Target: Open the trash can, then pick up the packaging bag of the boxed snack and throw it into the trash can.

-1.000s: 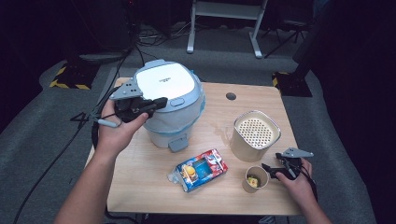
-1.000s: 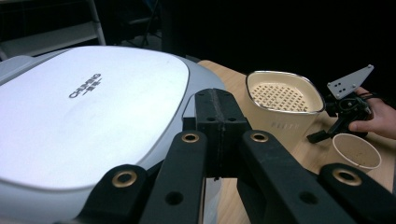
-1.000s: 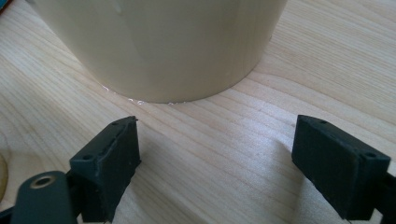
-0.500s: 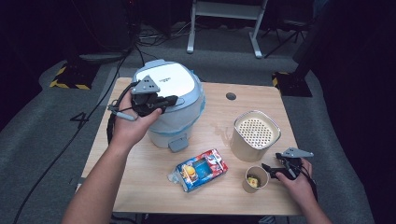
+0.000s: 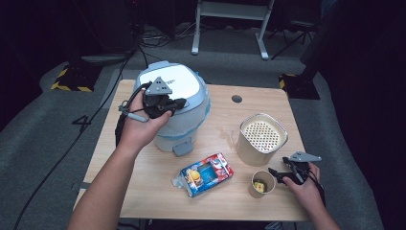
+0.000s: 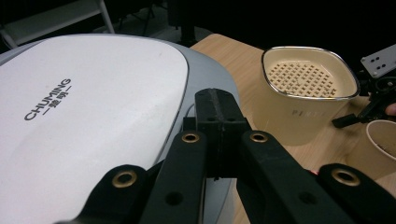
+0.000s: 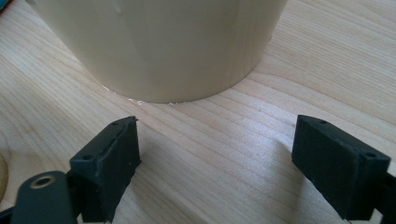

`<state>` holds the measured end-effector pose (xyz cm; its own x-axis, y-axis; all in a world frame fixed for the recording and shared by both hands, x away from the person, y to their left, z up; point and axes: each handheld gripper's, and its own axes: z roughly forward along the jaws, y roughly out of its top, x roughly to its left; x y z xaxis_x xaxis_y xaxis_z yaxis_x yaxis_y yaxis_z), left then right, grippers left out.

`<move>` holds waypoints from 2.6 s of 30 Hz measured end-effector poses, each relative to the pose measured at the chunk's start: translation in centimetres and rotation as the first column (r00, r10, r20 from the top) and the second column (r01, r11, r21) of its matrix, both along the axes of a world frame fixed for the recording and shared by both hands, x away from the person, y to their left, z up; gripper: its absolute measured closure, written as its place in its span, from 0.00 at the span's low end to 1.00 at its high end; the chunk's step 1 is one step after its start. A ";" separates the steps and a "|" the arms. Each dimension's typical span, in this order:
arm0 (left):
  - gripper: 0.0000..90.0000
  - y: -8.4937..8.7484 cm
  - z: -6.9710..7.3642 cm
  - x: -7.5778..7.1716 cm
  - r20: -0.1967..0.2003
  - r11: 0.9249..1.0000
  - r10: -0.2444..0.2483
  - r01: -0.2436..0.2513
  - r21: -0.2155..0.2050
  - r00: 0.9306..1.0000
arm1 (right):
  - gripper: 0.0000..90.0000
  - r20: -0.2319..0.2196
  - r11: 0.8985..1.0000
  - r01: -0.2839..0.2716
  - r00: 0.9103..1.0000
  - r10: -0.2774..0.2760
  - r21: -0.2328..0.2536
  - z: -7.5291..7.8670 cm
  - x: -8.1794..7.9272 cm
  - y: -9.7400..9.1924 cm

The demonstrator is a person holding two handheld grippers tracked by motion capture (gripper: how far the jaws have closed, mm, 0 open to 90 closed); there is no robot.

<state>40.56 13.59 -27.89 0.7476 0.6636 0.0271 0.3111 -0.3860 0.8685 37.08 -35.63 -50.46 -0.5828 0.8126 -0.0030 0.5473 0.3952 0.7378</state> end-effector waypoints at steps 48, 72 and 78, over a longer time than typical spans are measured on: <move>0.52 -4.3 -5.0 -2.4 -0.065 0.977 -0.204 0.198 -0.079 0.977 | 0.17 0.000 1.000 -0.007 1.000 0.007 0.001 0.0 0.2 0.1; 0.73 -5.7 -16.8 -1.7 -0.288 0.989 -0.143 0.125 -0.081 0.947 | 0.17 -0.001 1.000 -0.006 1.000 0.006 0.001 0.0 0.2 0.1; 0.76 -6.0 -18.2 -1.6 -0.325 0.987 -0.157 0.142 -0.072 0.932 | 0.17 -0.001 1.000 -0.006 1.000 0.006 0.001 0.0 0.2 0.1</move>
